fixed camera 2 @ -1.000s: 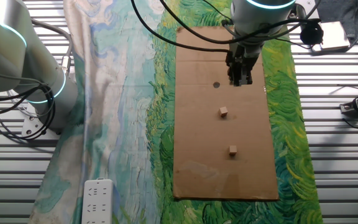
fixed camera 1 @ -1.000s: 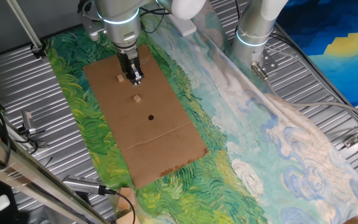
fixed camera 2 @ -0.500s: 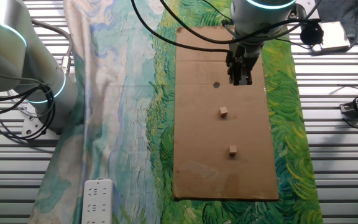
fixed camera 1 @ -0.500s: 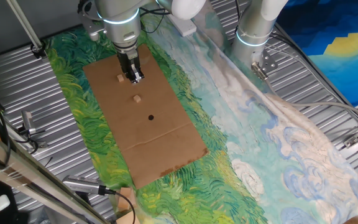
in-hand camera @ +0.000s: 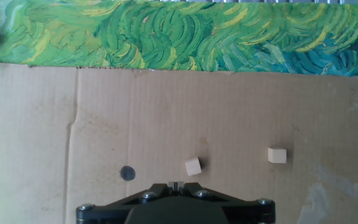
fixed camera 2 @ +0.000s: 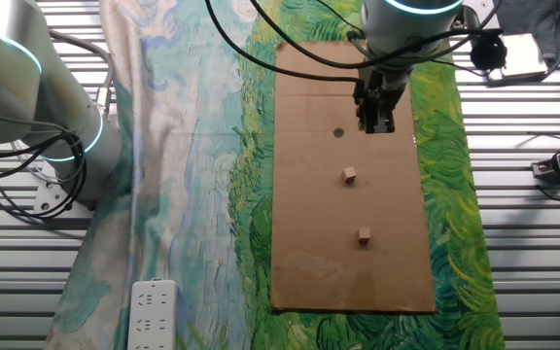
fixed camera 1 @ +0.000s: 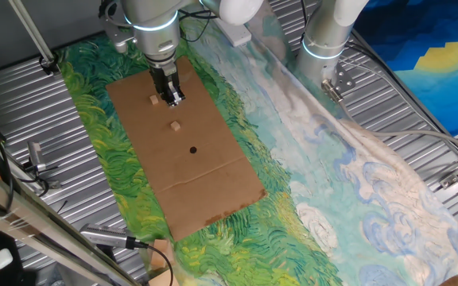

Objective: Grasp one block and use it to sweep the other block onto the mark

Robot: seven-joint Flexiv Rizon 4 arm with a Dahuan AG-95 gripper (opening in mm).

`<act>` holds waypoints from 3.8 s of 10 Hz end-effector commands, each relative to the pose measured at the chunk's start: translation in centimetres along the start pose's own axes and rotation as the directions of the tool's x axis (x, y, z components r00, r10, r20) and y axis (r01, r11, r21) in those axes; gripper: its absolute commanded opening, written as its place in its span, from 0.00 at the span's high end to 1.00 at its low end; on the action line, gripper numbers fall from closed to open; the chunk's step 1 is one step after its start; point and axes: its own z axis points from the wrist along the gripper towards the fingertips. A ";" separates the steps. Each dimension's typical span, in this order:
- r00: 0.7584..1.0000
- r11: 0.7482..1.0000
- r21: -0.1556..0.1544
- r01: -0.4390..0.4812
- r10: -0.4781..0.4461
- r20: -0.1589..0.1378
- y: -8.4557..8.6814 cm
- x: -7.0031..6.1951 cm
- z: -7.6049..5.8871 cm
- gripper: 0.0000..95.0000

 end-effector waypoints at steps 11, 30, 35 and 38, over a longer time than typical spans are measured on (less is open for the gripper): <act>0.962 0.962 -0.029 0.272 -0.271 0.043 0.0 0.0 0.0 1.00; 0.940 0.939 -0.036 0.341 -0.341 0.016 0.0 0.0 0.0 1.00; 0.918 0.917 -0.045 0.396 -0.396 0.014 0.0 0.0 0.0 1.00; 0.901 0.899 -0.052 0.435 -0.434 0.016 0.0 0.0 0.0 1.00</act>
